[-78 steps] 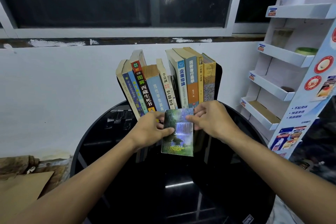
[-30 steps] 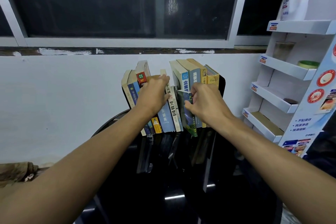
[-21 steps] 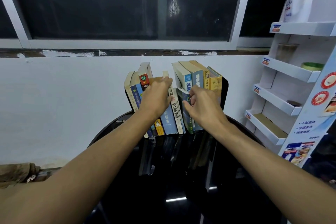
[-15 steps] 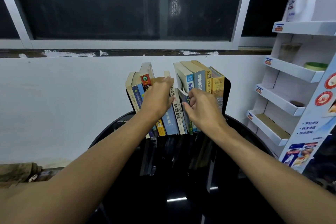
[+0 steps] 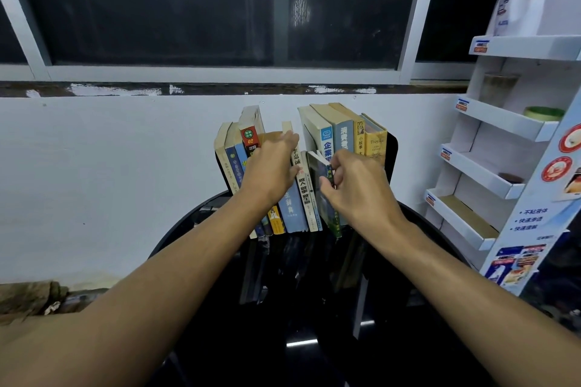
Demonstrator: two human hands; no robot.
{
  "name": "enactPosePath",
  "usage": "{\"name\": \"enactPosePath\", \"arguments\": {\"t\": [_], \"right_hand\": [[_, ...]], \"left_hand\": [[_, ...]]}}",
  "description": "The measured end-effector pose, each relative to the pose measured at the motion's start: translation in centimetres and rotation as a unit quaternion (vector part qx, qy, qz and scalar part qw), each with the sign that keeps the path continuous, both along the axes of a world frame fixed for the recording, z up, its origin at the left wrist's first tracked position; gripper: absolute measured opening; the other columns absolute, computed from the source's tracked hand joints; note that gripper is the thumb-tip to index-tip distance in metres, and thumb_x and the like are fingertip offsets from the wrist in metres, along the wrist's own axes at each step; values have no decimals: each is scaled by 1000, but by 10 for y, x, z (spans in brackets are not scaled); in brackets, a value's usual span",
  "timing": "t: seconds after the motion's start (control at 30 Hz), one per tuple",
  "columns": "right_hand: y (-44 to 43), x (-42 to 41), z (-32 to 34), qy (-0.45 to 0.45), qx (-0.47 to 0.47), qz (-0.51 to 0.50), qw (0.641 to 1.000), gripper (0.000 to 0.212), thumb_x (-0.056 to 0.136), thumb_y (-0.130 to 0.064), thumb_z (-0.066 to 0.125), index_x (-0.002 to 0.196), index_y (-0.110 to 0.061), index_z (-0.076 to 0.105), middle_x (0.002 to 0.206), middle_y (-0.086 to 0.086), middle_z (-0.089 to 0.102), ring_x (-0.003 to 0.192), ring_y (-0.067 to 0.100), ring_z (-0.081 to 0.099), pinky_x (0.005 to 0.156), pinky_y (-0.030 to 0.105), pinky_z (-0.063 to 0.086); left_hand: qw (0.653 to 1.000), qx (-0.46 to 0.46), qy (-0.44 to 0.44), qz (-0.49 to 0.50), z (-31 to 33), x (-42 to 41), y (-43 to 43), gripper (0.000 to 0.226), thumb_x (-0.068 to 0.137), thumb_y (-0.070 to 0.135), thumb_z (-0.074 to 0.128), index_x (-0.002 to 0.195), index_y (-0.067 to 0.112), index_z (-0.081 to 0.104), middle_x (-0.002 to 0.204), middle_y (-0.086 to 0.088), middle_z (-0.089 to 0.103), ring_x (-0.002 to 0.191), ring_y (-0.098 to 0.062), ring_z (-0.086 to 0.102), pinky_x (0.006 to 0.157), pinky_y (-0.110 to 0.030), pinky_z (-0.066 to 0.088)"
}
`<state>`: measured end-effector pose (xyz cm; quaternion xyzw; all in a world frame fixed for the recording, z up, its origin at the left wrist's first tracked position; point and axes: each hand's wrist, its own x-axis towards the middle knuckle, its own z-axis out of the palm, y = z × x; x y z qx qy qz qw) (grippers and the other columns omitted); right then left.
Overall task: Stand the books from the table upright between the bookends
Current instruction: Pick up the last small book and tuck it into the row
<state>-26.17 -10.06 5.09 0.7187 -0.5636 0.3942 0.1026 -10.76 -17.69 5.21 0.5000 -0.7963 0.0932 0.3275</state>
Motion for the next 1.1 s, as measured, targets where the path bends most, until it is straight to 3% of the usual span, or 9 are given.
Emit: {"name": "enactPosePath", "arguments": {"t": [0.67,1.1], "right_hand": [[-15,5,1,25,-10,-13,1000,16,92,-16,70,101,-6,63,78,3,61,73,22,61,64,35,52],[-52,5,-50,-30,-9,25,999,17,96,-19,67,105,-6,60,85,-3,50,73,13,47,65,27,42]], "left_hand": [[1000,8,7,2,1,1,4,38,87,23,76,117,12,55,121,-6,64,105,-33,65,83,-49,57],[1000,18,3,11,1,1,4,47,88,22,76,128,11,54,134,-7,61,115,-33,63,88,-49,56]]}}
